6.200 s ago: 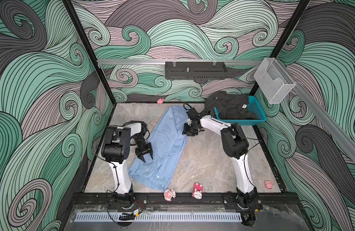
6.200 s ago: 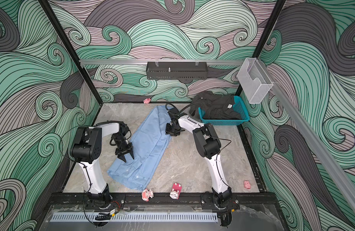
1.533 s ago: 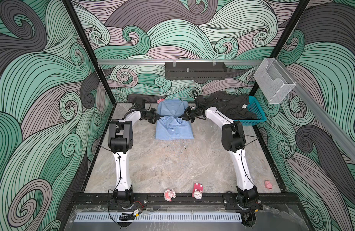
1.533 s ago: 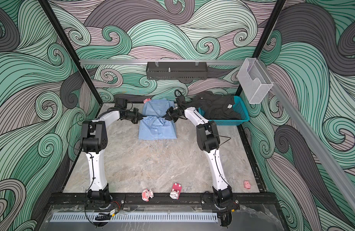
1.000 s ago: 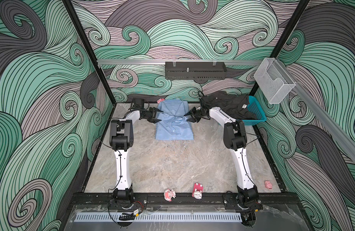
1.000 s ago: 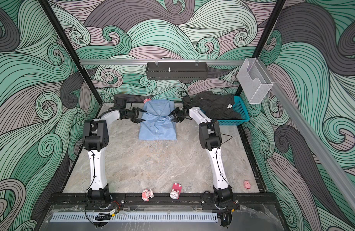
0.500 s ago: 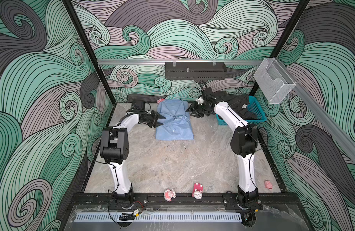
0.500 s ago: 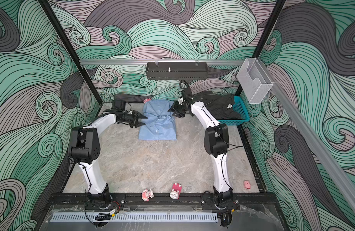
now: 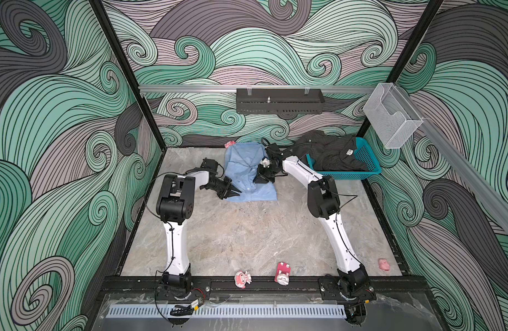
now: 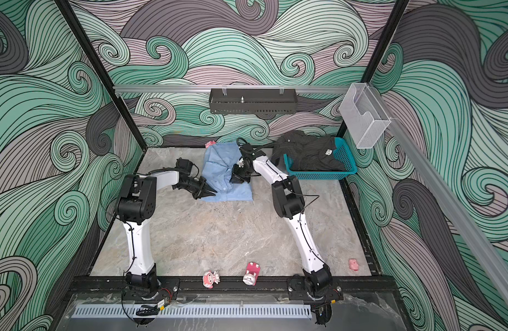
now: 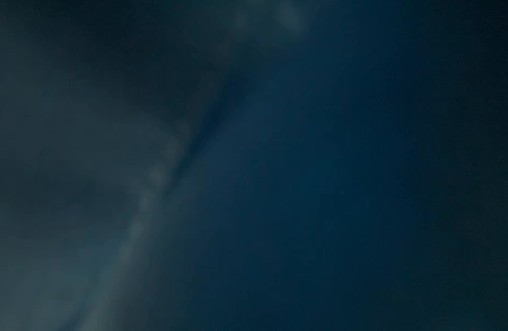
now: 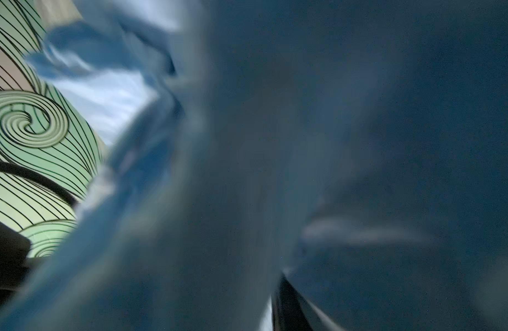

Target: Fold and stack the long sleeve shirts

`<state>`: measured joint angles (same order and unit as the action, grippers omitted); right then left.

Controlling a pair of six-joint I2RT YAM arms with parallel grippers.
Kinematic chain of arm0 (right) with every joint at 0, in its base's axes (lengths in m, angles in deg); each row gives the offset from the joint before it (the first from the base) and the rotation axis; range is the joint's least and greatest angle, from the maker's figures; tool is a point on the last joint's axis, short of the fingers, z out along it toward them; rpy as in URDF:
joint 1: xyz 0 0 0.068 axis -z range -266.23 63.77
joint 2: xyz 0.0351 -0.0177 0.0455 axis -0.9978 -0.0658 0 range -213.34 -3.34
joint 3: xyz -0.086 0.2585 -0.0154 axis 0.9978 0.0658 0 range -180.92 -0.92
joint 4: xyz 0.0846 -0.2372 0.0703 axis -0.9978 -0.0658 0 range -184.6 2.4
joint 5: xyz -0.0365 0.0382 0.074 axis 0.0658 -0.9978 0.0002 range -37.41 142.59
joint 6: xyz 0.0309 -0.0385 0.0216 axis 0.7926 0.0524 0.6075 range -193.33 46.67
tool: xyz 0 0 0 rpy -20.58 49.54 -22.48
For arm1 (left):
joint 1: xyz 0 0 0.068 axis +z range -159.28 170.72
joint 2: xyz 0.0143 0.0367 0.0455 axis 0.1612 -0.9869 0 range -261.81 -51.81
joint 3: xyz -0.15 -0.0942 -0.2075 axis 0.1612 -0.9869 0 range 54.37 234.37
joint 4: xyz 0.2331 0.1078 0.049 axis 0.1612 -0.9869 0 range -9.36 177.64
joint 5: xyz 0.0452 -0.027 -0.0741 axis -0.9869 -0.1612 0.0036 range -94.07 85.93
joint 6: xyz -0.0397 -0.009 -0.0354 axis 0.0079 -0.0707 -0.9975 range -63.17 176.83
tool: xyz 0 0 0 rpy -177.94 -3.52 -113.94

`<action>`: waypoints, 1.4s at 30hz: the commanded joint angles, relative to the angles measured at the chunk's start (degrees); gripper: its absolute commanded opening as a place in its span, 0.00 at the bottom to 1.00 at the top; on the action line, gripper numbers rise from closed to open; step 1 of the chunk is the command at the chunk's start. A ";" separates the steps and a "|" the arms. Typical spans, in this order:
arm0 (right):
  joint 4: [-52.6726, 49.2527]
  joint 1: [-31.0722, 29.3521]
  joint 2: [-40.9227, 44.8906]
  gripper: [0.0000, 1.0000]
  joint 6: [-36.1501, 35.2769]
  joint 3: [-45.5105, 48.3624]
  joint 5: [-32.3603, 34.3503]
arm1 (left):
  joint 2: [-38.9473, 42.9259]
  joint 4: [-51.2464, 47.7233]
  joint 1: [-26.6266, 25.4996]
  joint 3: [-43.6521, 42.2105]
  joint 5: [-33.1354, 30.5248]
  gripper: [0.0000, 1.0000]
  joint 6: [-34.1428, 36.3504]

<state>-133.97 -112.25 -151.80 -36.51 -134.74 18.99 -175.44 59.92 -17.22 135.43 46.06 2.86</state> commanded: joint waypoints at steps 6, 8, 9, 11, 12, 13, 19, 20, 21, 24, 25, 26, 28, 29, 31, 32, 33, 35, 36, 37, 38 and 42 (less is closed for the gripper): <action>-1.27 4.15 -9.64 0.19 6.69 -18.92 -0.21 | -4.83 -6.06 1.34 4.45 -3.36 0.20 2.70; -0.94 4.72 -10.91 0.20 7.72 -19.55 0.36 | -5.13 -6.59 1.62 4.77 -3.62 0.20 2.99; -0.77 4.79 -11.26 0.20 8.07 -19.55 0.40 | -5.21 -6.79 1.75 4.83 -3.70 0.20 3.15; -0.82 4.90 -12.30 0.20 8.44 -19.31 0.79 | -5.00 -7.08 1.95 4.99 -3.58 0.22 3.26; -0.84 4.87 -12.58 0.20 8.46 -18.91 0.67 | -4.81 -7.21 2.09 5.07 -3.65 0.23 3.26; -0.94 4.90 -12.65 0.20 8.48 -18.04 0.43 | -4.66 -7.21 2.23 5.09 -3.67 0.24 3.33; -4.80 3.43 -5.82 0.20 1.63 -4.20 2.03 | -3.30 -10.83 4.19 6.78 -4.42 0.44 5.70; -4.63 2.81 -3.00 0.19 0.11 0.86 3.32 | -3.04 -11.54 4.84 7.17 -4.53 0.46 6.27; -3.50 2.13 -0.01 0.19 -1.12 5.90 4.17 | -2.94 -12.04 5.31 7.55 -4.46 0.48 6.57; 4.42 -0.14 11.25 0.20 -1.60 26.20 5.87 | -2.80 -13.82 6.98 8.95 -4.60 0.52 7.86; 7.34 -1.06 14.99 0.20 -0.99 32.83 5.94 | -3.00 -14.52 7.49 9.41 -4.66 0.53 8.30; 9.53 -2.15 18.33 0.20 -0.61 38.29 6.00 | -2.96 -15.00 7.91 9.69 -4.48 0.54 8.76; 12.17 -4.81 23.88 0.20 -0.26 46.36 6.46 | -2.89 -16.22 8.42 10.19 -4.05 0.56 9.77; 13.25 -6.29 26.51 0.21 -0.15 49.27 6.44 | -2.66 -16.95 8.55 10.26 -3.87 0.57 10.46; 14.14 -8.31 31.22 0.24 -0.49 53.66 6.90 | -1.52 -18.28 8.65 10.06 -3.49 0.58 11.87; 14.43 -8.89 34.00 0.26 -0.85 55.64 7.79 | -0.42 -18.94 8.65 9.68 -3.42 0.59 12.68; 14.61 -9.09 36.56 0.28 -1.10 57.10 8.69 | 0.67 -19.65 8.65 9.21 -3.42 0.60 13.45; 13.74 -8.97 42.43 0.36 -2.38 59.23 11.32 | 4.10 -21.31 8.65 7.70 -3.48 0.63 15.44; 13.23 -9.12 44.87 0.40 -3.17 59.91 12.57 | 5.54 -21.97 8.64 6.65 -3.64 0.63 16.23; 12.85 -8.99 47.08 0.42 -4.11 60.58 13.92 | 7.68 -22.72 8.57 5.24 -3.68 0.64 17.19; 11.87 -8.96 49.23 0.43 -5.04 60.90 15.02 | 9.84 -23.49 8.48 3.61 -3.73 0.64 18.24; 9.00 -9.07 52.51 0.49 -8.04 60.49 17.96 | 17.85 -25.58 7.16 -4.16 -4.92 0.65 21.33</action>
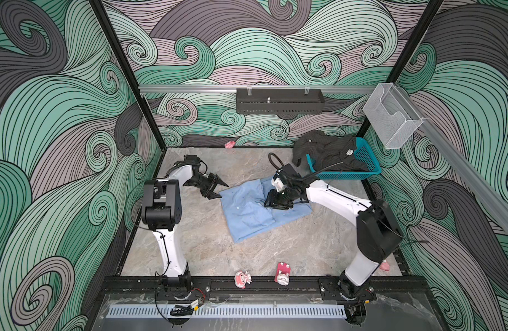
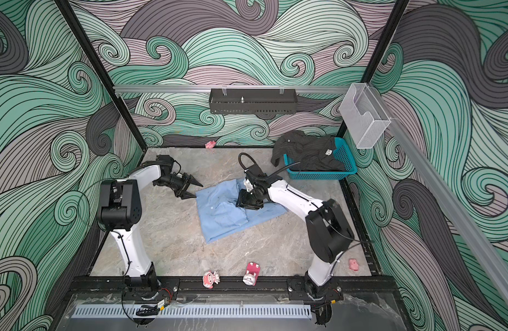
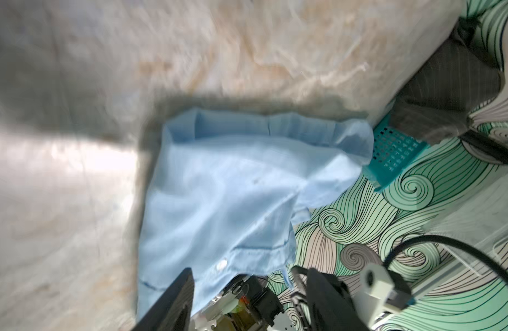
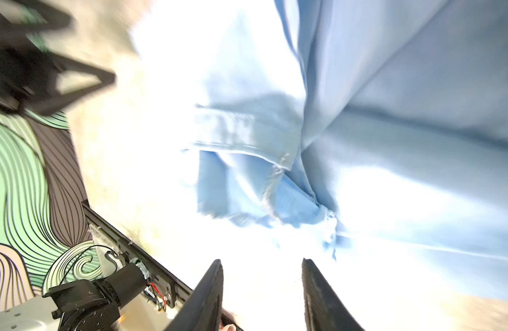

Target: Fold and stack the long sleeve shirts

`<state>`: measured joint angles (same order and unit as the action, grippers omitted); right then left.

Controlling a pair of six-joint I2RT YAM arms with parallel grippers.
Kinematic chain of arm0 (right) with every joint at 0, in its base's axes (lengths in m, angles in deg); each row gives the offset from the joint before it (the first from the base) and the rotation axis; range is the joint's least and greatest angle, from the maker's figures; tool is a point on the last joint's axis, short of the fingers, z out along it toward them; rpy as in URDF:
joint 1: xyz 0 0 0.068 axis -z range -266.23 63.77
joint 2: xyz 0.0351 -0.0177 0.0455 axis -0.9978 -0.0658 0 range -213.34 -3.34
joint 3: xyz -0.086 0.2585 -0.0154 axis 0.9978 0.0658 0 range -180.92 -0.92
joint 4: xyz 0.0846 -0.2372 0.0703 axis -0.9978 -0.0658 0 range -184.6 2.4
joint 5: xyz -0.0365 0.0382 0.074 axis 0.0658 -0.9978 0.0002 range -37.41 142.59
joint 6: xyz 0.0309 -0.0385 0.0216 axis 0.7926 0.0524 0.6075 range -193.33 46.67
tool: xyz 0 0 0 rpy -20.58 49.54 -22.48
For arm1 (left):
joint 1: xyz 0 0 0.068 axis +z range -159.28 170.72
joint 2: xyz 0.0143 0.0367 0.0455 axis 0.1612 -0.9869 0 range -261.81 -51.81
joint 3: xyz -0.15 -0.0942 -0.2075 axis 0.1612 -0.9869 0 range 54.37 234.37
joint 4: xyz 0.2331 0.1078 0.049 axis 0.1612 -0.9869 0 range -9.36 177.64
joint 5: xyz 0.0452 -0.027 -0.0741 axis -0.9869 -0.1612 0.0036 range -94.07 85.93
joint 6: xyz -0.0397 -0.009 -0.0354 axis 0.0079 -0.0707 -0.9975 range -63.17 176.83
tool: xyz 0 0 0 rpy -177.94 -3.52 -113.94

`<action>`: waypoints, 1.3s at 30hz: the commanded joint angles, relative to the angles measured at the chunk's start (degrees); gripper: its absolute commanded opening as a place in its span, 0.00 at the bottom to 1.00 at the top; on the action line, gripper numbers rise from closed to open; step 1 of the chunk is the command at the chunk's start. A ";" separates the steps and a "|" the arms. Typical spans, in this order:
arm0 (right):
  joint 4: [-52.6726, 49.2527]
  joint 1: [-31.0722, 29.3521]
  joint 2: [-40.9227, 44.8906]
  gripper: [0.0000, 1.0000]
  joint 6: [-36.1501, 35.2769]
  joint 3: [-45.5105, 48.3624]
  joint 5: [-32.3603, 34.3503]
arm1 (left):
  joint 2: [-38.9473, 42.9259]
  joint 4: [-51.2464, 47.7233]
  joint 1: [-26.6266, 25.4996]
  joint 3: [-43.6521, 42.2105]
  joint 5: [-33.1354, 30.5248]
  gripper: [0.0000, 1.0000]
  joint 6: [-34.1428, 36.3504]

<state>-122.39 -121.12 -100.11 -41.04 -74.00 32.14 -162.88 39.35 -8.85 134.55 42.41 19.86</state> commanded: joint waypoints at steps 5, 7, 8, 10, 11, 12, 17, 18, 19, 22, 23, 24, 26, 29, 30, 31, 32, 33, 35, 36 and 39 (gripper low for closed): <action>-4.35 -0.69 -3.43 0.51 -6.61 -3.21 5.11 | 14.11 -2.35 -5.08 -14.95 -2.23 0.66 2.88; -4.10 -1.21 -5.46 0.53 -7.82 -4.42 4.92 | 16.46 -0.38 -6.44 -18.57 -2.06 0.67 1.31; -4.33 -1.53 -6.76 0.54 -8.60 -5.30 4.73 | 17.37 0.50 -7.27 -20.09 -1.97 0.67 0.54; -4.46 -2.08 -9.02 0.55 -10.25 -6.17 5.16 | 18.51 1.90 -9.12 -21.90 -1.89 0.67 -0.66; -4.33 -2.02 -10.08 0.58 -10.96 -6.37 5.05 | 18.92 2.51 -9.95 -22.52 -1.83 0.67 -1.16; -4.12 -2.05 -10.94 0.60 -11.48 -6.46 4.90 | 19.16 3.03 -10.51 -23.09 -1.79 0.67 -1.57; -1.07 -2.06 -14.59 0.62 -14.54 -5.60 3.52 | 18.16 6.05 -11.65 -25.79 -1.28 0.66 -2.89; -0.42 -2.05 -15.11 0.62 -14.87 -5.42 3.06 | 17.85 6.48 -11.63 -26.10 -1.18 0.66 -3.01; 0.14 -2.06 -15.57 0.61 -15.10 -5.13 2.40 | 17.57 6.99 -11.67 -26.30 -1.12 0.64 -3.06; 0.87 -2.04 -15.59 0.52 -14.63 -3.98 0.69 | 16.85 7.29 -11.66 -26.40 -1.04 0.60 -2.89; 0.88 -1.94 -15.11 0.52 -14.06 -3.36 0.07 | 16.81 7.09 -11.63 -26.26 -1.07 0.59 -2.69; 0.91 -1.96 -14.38 0.52 -13.48 -2.75 -0.12 | 16.78 6.81 -11.58 -26.09 -1.21 0.60 -2.51; 0.82 -1.98 -10.87 0.55 -12.79 -0.82 1.75 | 17.13 5.77 -11.52 -25.39 -1.87 0.62 -1.87; -1.89 -2.02 -4.78 0.59 -12.46 0.33 7.87 | 17.68 4.63 -11.52 -24.48 -2.12 0.64 -1.53; -2.59 -2.10 -2.97 0.59 -12.33 0.76 9.14 | 17.89 4.48 -11.52 -24.12 -2.06 0.64 -1.59; -3.00 -2.35 -1.14 0.60 -12.26 1.21 10.18 | 18.14 4.56 -11.51 -23.75 -1.92 0.64 -1.74; -3.61 -2.53 0.17 0.60 -12.46 1.43 11.30 | 18.25 4.82 -11.64 -23.36 -1.76 0.64 -2.00; -3.89 -2.64 0.66 0.61 -12.43 1.45 11.75 | 18.25 5.13 -11.67 -22.90 -1.72 0.64 -2.41; -4.32 -2.62 0.45 0.61 -12.51 1.12 11.96 | 17.52 6.26 -11.89 -22.04 -1.04 0.63 -3.58; -4.19 -2.55 -0.30 0.62 -12.60 0.86 11.51 | 17.00 7.07 -12.17 -21.44 -0.45 0.63 -4.40; -3.50 -2.56 -3.38 0.62 -12.26 0.85 8.12 | 15.34 9.47 -13.29 -19.19 0.69 0.61 -6.78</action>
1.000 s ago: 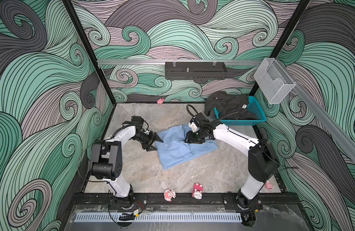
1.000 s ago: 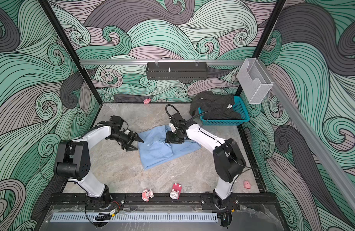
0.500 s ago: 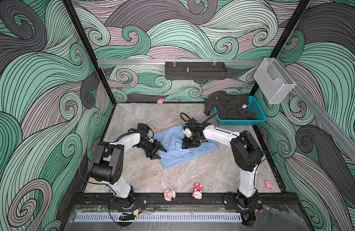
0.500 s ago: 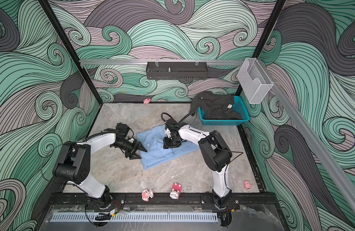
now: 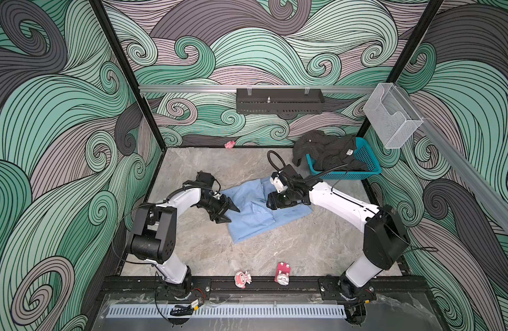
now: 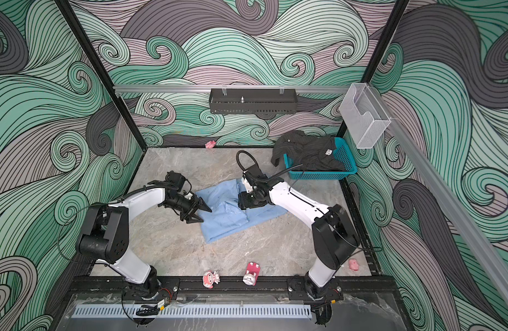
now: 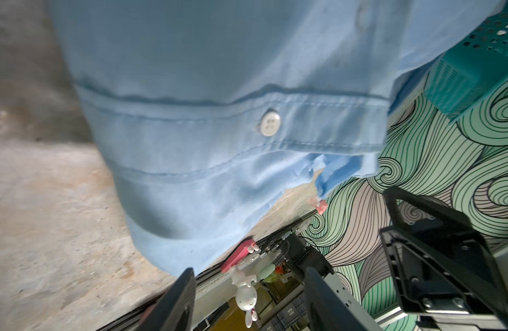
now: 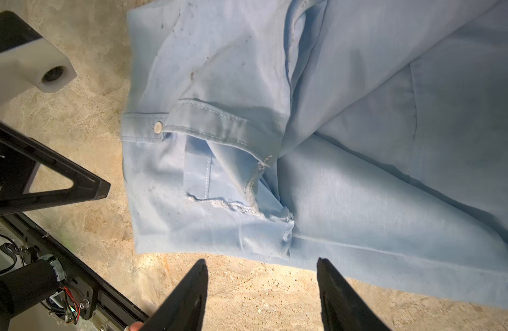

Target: Fold and stack the long sleeve shirts

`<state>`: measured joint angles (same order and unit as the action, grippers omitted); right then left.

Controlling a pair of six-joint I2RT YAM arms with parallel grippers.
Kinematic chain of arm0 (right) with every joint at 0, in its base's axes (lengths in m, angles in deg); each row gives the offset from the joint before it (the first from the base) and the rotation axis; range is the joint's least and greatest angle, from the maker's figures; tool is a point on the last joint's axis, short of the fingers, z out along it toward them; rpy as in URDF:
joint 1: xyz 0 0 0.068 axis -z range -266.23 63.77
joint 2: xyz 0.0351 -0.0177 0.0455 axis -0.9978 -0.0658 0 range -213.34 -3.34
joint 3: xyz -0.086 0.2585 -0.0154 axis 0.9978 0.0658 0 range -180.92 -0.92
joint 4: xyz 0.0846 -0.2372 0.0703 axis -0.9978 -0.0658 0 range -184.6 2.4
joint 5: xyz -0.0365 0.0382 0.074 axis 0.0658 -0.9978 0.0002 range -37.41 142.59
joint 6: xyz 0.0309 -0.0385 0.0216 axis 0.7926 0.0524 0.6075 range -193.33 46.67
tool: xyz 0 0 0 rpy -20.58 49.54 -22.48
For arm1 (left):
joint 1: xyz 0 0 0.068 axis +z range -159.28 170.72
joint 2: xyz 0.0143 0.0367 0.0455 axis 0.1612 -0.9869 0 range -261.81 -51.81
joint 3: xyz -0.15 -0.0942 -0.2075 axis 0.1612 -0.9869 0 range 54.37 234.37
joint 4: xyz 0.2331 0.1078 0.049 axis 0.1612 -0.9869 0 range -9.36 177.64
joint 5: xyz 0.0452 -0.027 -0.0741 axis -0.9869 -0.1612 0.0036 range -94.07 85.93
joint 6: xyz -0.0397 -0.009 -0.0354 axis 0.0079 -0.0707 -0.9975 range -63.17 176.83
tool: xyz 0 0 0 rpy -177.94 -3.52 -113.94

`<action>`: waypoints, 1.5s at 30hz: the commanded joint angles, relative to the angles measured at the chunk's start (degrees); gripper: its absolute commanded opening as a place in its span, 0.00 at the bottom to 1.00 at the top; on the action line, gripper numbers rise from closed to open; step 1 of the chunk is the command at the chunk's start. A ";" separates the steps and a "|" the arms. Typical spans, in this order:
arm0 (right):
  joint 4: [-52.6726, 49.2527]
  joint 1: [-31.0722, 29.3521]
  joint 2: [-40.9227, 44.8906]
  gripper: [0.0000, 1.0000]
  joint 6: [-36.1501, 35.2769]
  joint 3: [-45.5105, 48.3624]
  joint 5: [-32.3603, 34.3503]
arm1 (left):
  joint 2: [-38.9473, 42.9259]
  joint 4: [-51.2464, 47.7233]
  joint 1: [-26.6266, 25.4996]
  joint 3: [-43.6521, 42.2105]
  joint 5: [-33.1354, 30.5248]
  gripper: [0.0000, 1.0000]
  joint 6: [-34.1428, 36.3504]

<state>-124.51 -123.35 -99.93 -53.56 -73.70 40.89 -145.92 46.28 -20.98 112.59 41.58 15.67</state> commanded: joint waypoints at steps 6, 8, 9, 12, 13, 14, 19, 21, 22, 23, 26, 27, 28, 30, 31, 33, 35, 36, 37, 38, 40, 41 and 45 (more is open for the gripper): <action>2.06 -0.57 -7.33 0.61 3.45 4.12 -5.24 | -3.95 4.46 -1.48 5.32 1.59 0.61 -4.40; 2.79 -0.58 -8.36 0.59 4.11 4.95 -6.60 | -4.49 4.74 -1.40 5.50 1.60 0.60 -4.44; 3.22 -0.73 -8.89 0.56 4.46 5.10 -7.43 | -4.73 4.87 -1.43 5.43 1.58 0.60 -4.45; 4.35 -1.06 -9.93 0.45 5.21 5.51 -9.35 | -5.28 5.56 -1.41 5.20 1.64 0.60 -4.64; 4.65 -1.26 -9.78 0.37 5.36 5.66 -9.79 | -5.45 5.66 -1.40 5.24 1.71 0.60 -4.71; 4.81 -1.36 -9.24 0.26 5.54 5.78 -10.10 | -5.62 5.77 -1.41 5.24 1.62 0.60 -4.64; 3.53 -3.00 -2.77 0.00 6.67 7.88 -10.48 | -7.38 6.30 -1.42 5.46 1.12 0.59 -4.89; 3.63 -3.71 -0.49 0.00 7.92 9.82 -10.85 | -8.25 6.38 -1.40 5.67 0.51 0.59 -4.79; 3.66 -4.01 0.35 0.00 8.44 10.72 -11.00 | -9.01 6.47 -1.45 5.81 0.19 0.59 -4.71; 3.70 -4.16 0.92 0.00 8.82 11.53 -11.15 | -9.64 6.48 -1.51 5.92 0.04 0.58 -4.71; 3.42 -4.35 2.30 0.02 9.23 13.85 -10.09 | -11.76 6.90 -1.62 6.16 -0.78 0.57 -4.55; 2.47 -4.31 2.88 0.12 8.89 13.87 -8.54 | -12.65 6.92 -1.74 6.30 -0.99 0.57 -4.45; 1.50 -4.34 3.53 0.21 8.48 13.63 -6.81 | -13.49 6.98 -1.74 6.30 -1.01 0.56 -4.36; -0.51 -4.49 4.97 0.34 7.70 12.11 -3.56 | -14.58 7.11 -1.76 6.13 -1.08 0.56 -4.11; -1.61 -4.77 5.70 0.36 7.12 10.98 -2.13 | -14.77 7.28 -1.77 5.86 -1.21 0.56 -4.07; -2.88 -5.62 6.22 0.38 6.47 8.77 -0.39 | -14.86 7.75 -1.76 5.38 -1.29 0.57 -3.96; -3.22 -6.89 5.54 0.38 6.38 6.65 -0.57 | -14.79 8.05 -1.79 5.06 -1.31 0.59 -4.17; -3.01 -7.73 4.57 0.38 6.63 5.63 -1.17 | -14.58 8.35 -1.83 4.84 -1.18 0.60 -4.34; -2.55 -8.70 3.18 0.37 6.98 4.48 -2.00 | -14.33 8.74 -1.79 4.65 -1.03 0.61 -4.52; -2.10 -9.57 1.82 0.37 7.23 3.45 -2.54 | -14.20 9.05 -1.76 4.55 -0.85 0.62 -4.77; -0.97 -11.73 -1.75 0.33 7.97 0.85 -3.71 | -13.47 9.66 -1.79 4.54 -0.09 0.64 -5.27; -0.57 -12.54 -3.16 0.32 8.17 -0.58 -4.01 | -12.87 9.91 -1.82 4.54 0.28 0.65 -5.53; 0.70 -14.63 -10.28 0.31 8.27 -6.98 -5.19 | -8.15 9.52 -0.78 4.29 1.45 0.67 -6.26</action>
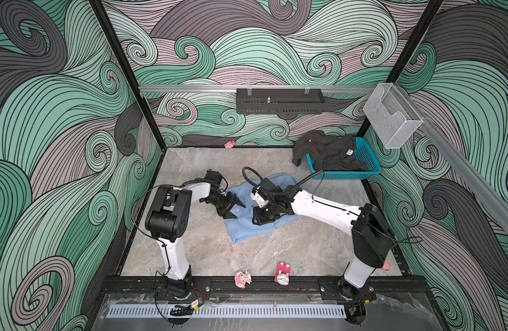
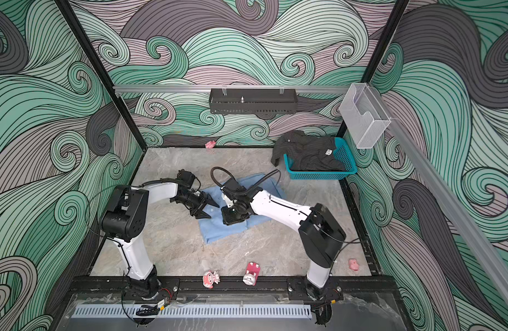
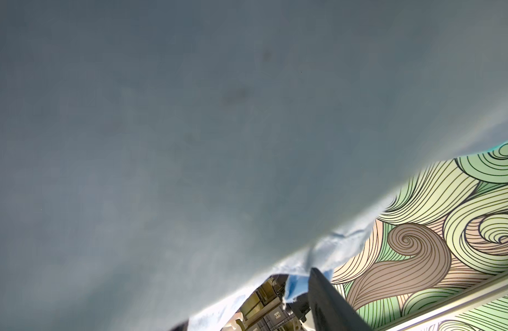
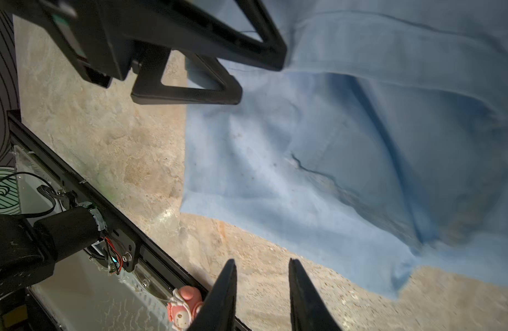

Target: Fold and stack the long sleeve shirts

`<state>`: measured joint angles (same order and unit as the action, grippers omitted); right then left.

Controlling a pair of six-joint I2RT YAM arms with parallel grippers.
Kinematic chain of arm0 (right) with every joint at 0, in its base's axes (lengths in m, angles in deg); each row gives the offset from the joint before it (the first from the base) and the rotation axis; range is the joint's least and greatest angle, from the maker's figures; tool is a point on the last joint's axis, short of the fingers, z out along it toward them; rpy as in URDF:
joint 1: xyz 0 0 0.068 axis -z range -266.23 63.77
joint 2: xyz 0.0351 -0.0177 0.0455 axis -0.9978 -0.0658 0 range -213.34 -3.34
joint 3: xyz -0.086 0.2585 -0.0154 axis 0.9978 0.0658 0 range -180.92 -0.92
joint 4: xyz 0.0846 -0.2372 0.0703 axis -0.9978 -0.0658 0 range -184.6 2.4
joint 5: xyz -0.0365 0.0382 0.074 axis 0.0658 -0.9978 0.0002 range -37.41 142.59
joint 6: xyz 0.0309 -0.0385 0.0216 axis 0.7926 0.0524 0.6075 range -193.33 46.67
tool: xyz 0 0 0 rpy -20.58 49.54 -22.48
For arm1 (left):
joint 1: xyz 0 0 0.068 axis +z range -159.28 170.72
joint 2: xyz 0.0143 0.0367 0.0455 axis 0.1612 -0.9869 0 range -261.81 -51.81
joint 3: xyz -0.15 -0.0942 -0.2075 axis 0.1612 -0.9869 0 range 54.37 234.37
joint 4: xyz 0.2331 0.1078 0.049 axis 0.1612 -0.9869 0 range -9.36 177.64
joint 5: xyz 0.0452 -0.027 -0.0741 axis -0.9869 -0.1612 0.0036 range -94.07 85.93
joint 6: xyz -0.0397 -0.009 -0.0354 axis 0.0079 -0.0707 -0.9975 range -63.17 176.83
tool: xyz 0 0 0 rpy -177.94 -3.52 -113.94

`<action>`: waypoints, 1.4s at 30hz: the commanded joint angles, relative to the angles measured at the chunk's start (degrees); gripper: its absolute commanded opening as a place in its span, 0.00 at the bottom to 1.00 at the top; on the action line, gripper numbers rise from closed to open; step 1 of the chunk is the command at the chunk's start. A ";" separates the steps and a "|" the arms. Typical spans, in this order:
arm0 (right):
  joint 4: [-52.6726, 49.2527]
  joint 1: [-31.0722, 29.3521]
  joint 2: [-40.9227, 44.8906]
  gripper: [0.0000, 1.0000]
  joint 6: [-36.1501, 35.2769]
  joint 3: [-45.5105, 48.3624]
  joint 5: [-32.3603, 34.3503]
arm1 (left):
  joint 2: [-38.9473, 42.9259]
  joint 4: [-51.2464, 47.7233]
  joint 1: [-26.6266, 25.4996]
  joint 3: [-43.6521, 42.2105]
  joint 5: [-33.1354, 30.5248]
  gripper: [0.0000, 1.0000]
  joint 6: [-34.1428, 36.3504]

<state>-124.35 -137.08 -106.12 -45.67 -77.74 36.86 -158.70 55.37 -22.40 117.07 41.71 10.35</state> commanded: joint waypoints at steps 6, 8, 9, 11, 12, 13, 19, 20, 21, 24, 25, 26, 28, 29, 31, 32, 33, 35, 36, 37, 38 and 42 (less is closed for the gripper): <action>0.81 -0.55 -13.93 0.31 -2.08 -10.57 0.02 | 10.90 -3.66 6.26 -2.21 1.58 0.68 0.86; 0.35 0.34 -15.52 0.31 -3.40 -12.20 2.39 | 12.12 -4.69 7.84 -2.96 2.07 0.68 1.76; -0.05 1.05 -15.87 0.32 -4.10 -12.68 4.25 | 12.63 -5.29 8.39 -3.18 2.26 0.68 2.31; -1.34 2.79 -15.89 0.32 -5.16 -13.18 6.38 | 13.25 -6.55 8.81 -3.37 2.09 0.68 3.39; -1.66 3.68 -15.10 0.32 -5.52 -12.83 7.84 | 13.45 -7.05 8.82 -3.53 2.06 0.68 3.73; -1.65 4.52 -14.25 0.32 -5.81 -12.11 8.74 | 13.59 -7.21 8.82 -3.71 2.04 0.68 4.02; -1.77 9.73 -10.67 0.33 -6.65 -6.33 9.72 | 12.29 -6.58 8.62 -6.03 2.11 0.68 5.21; -1.75 10.37 -11.00 0.33 -6.58 -5.59 9.04 | 11.82 -6.24 8.56 -6.56 2.11 0.68 5.34; -1.82 10.98 -11.56 0.32 -6.57 -5.15 8.24 | 11.41 -5.71 8.58 -7.08 2.15 0.68 5.43; -1.85 11.65 -13.94 0.32 -6.30 -5.31 6.30 | 10.10 -5.01 8.59 -7.98 1.93 0.68 6.20; -1.95 11.65 -14.70 0.32 -6.22 -5.58 5.78 | 9.68 -5.05 8.64 -8.23 1.90 0.68 6.45; -2.16 11.65 -15.39 0.32 -6.13 -6.06 5.13 | 9.49 -5.08 8.64 -8.37 1.70 0.68 6.85; -2.26 11.65 -16.00 0.32 -6.04 -6.26 4.13 | 9.26 -6.26 8.83 -8.62 -0.17 0.68 8.03; -2.26 11.61 -15.90 0.32 -6.08 -6.10 3.96 | 9.10 -6.96 8.97 -8.64 -1.45 0.68 8.88; -2.55 11.65 -14.87 0.32 -6.04 -5.59 4.11 | 8.54 -8.68 9.17 -8.43 -3.99 0.67 10.33; -3.04 11.65 -13.84 0.32 -6.21 -5.58 3.95 | 8.23 -9.36 9.24 -8.37 -5.60 0.67 11.06; -3.53 11.65 -12.55 0.32 -6.26 -5.65 3.78 | 7.95 -9.79 9.26 -8.23 -7.05 0.66 11.57; -4.80 11.56 -9.66 0.32 -6.30 -6.29 3.59 | 7.43 -9.54 9.26 -8.23 -8.77 0.66 11.76; -5.40 11.44 -8.18 0.33 -6.30 -6.77 3.51 | 7.16 -9.20 9.26 -8.18 -9.18 0.66 11.76; -5.58 11.45 -6.77 0.34 -6.26 -7.12 3.41 | 6.92 -8.65 9.18 -8.20 -9.47 0.66 11.63; -5.53 11.39 -5.57 0.34 -6.07 -7.46 2.95 | 6.71 -7.71 9.17 -8.29 -9.42 0.65 11.34; -5.41 11.39 -5.71 0.34 -4.95 -10.82 0.10 | 5.32 -3.63 9.08 -8.68 -8.16 0.66 10.51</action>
<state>-129.03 -125.28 -112.83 -51.57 -85.35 39.68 -151.90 49.36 -13.53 108.52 34.39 20.34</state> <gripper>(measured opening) 0.344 0.656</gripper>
